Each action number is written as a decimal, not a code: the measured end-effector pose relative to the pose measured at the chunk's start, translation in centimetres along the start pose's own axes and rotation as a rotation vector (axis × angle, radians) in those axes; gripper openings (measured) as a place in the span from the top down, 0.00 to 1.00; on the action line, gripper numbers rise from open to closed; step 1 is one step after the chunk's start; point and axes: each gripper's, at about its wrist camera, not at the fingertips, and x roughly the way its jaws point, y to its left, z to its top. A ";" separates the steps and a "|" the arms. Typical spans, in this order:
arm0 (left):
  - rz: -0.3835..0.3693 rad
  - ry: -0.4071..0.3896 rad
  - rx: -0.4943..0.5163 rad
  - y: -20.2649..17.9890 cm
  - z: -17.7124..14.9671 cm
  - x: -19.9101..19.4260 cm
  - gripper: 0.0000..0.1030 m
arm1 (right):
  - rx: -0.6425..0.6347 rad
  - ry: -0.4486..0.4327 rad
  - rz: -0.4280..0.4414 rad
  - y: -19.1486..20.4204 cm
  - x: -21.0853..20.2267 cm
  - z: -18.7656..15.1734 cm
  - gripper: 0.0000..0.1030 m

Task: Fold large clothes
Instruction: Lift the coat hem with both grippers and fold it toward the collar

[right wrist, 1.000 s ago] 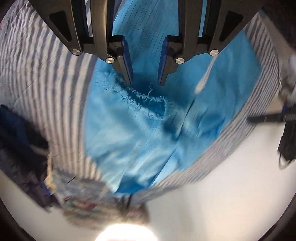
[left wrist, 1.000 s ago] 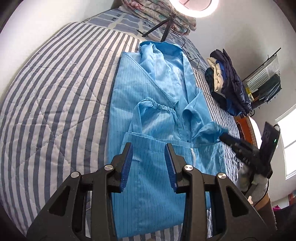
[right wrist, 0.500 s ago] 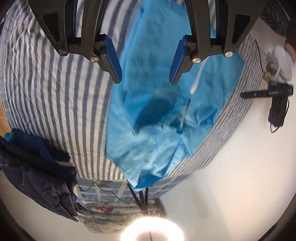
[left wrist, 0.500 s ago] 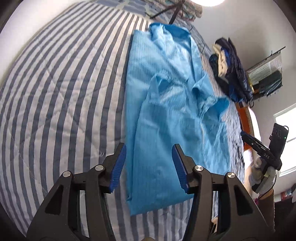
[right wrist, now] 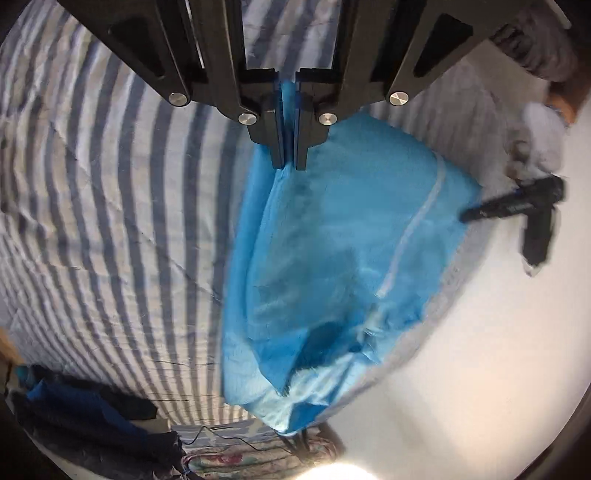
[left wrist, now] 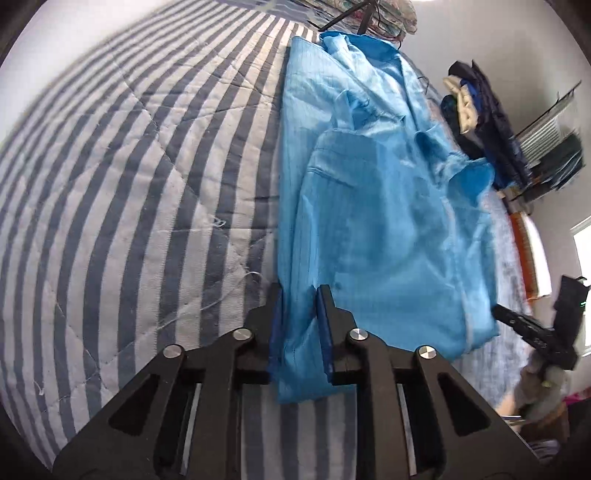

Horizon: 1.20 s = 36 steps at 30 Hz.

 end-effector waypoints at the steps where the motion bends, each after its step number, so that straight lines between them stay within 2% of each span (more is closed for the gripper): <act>1: 0.015 -0.017 0.006 -0.3 -0.1 0.0 0.81 | -0.012 0.009 -0.019 0.3 0.4 -0.3 0.99; 3: 0.025 -0.020 -0.004 -0.5 -0.1 -0.2 0.81 | -0.031 -0.003 -0.041 0.8 -0.1 -0.4 0.98; 6: 0.056 -0.057 -0.015 -0.8 0.1 -1.9 0.81 | -0.041 -0.058 -0.054 1.1 -2.1 -0.6 0.90; 7: 0.060 -0.071 -0.005 -1.2 0.4 -2.5 0.81 | -0.055 -0.088 -0.050 1.3 -3.1 -0.5 0.83; 10: 0.054 -0.092 0.046 -2.6 1.1 -4.2 0.81 | -0.088 -0.190 -0.005 1.8 -5.8 0.1 0.78; 12: 0.066 -0.093 0.073 -3.4 1.8 -4.7 0.81 | -0.108 -0.236 -0.011 2.4 -6.6 1.0 0.75; 13: 0.058 -0.086 0.071 -3.6 2.1 -4.7 0.73 | -0.115 -0.236 -0.021 2.6 -6.6 1.3 0.73; 14: 0.037 -0.071 0.063 -3.7 2.7 -4.6 0.58 | -0.119 -0.220 -0.030 2.5 -6.4 1.8 0.70; 16: 0.023 -0.053 0.055 -3.4 3.6 -4.1 0.45 | -0.102 -0.182 -0.023 1.5 -5.8 2.5 0.46; 18: 0.011 -0.027 0.050 -2.9 4.3 -3.3 0.43 | -0.066 -0.162 -0.027 0.7 -4.8 2.7 0.40; 20: -0.028 0.013 0.017 -1.4 4.8 -2.0 0.43 | -0.013 -0.121 0.023 -1.1 -3.5 2.6 0.38; 24: -0.120 0.095 -0.072 1.0 5.2 1.0 0.43 | 0.057 -0.073 0.162 -3.1 -1.5 2.1 0.38; 28: -0.210 0.076 -0.148 2.3 5.3 2.3 0.43 | 0.070 -0.062 0.238 -3.4 0.3 2.4 0.39; 29: -0.227 0.074 -0.153 2.3 5.3 2.5 0.43 | 0.081 -0.063 0.267 -3.5 0.5 2.5 0.42; 30: -0.238 0.074 -0.151 2.3 5.4 2.6 0.43 | 0.100 -0.055 0.308 -3.6 0.9 2.6 0.56; 31: -0.246 0.073 -0.150 2.4 5.4 2.7 0.49 | 0.119 -0.040 0.331 -3.8 1.4 2.7 0.68; 32: -0.260 0.084 -0.149 2.2 5.5 2.9 0.72 | 0.121 -0.035 0.332 -3.6 1.7 2.7 0.71; 33: -0.247 0.105 -0.144 1.9 5.4 3.4 0.81 | 0.108 -0.035 0.332 -3.3 1.8 2.7 0.80; 36: -0.227 0.097 -0.116 1.1 4.9 3.0 0.92 | 0.093 -0.035 0.313 -2.6 1.2 2.4 0.93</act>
